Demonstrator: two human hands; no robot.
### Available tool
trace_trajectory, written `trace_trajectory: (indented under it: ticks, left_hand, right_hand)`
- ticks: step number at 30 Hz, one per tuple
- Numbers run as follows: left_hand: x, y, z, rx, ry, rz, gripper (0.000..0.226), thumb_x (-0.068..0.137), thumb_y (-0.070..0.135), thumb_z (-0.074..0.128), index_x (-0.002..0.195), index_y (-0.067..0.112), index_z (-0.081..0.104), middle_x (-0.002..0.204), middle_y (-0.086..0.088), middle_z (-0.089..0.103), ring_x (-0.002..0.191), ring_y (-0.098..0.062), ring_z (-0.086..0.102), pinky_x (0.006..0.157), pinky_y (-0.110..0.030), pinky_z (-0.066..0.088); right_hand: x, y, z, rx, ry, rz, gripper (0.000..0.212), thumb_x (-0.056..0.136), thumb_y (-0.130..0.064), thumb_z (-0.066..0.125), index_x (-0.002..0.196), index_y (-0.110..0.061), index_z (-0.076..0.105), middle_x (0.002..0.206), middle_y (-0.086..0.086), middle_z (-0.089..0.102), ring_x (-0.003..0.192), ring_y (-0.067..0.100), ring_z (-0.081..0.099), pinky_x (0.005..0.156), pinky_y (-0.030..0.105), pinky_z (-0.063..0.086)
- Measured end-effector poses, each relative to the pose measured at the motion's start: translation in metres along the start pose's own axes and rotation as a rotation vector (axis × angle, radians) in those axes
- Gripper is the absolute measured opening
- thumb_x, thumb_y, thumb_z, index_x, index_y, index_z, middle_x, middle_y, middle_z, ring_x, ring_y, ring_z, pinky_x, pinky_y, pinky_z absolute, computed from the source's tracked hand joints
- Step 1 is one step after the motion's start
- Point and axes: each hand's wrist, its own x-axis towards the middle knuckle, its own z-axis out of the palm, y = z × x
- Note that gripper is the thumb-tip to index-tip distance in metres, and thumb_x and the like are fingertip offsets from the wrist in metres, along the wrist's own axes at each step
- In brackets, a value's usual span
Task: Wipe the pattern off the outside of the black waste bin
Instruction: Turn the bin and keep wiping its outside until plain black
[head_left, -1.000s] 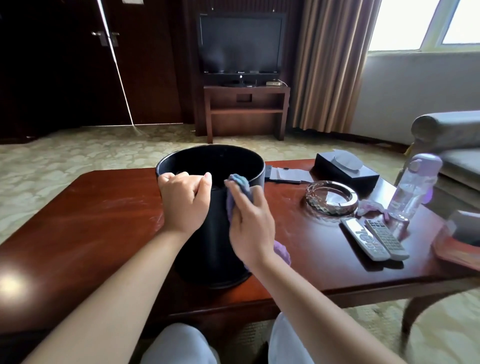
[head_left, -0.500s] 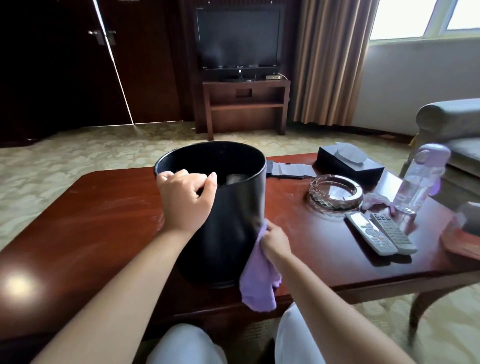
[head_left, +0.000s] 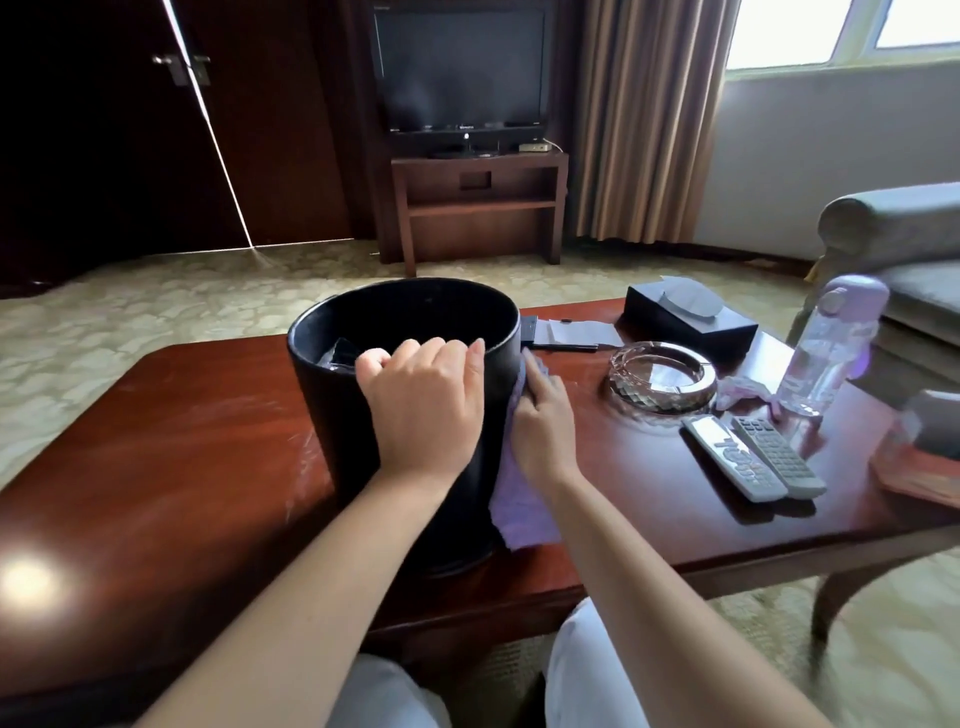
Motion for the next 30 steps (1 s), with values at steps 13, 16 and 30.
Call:
trace_trajectory:
  ticks: [13,16,30]
  left_hand:
    - [0.002,-0.036,0.000,-0.158,0.076,-0.070,0.050,0.092,0.031,0.048,0.047,0.023,0.026,0.045,0.011,0.022,0.043,-0.017,0.037,0.065,-0.034,0.024]
    - [-0.001,-0.048,-0.003,-0.178,0.102,-0.075,0.049,0.090,0.027,0.048,0.048,0.023,0.024,0.043,0.009,0.021,0.043,-0.017,0.032,0.065,-0.033,0.023]
    - [-0.005,-0.054,-0.001,-0.157,0.148,-0.044,0.043,0.085,0.021,0.047,0.049,0.022,0.024,0.046,0.009,0.021,0.043,-0.022,0.035,0.062,-0.034,0.022]
  right_hand:
    - [-0.047,-0.007,0.004,-0.117,0.042,-0.086,0.044,0.099,-0.009,0.036,0.143,-0.010,0.035,0.117,0.002,0.043,0.108,0.011,0.043,0.078,-0.002,0.028]
    - [-0.045,-0.023,0.011,-0.142,0.083,-0.284,0.048,0.099,-0.010,0.036,0.146,-0.008,0.029,0.121,0.008,0.046,0.107,0.015,0.047,0.084,0.003,0.029]
    - [-0.099,0.014,0.039,-0.210,-0.037,0.210,0.050,0.092,-0.013,0.041,0.141,-0.014,0.031,0.131,0.012,0.040,0.112,0.030,0.048,0.083,0.028,0.038]
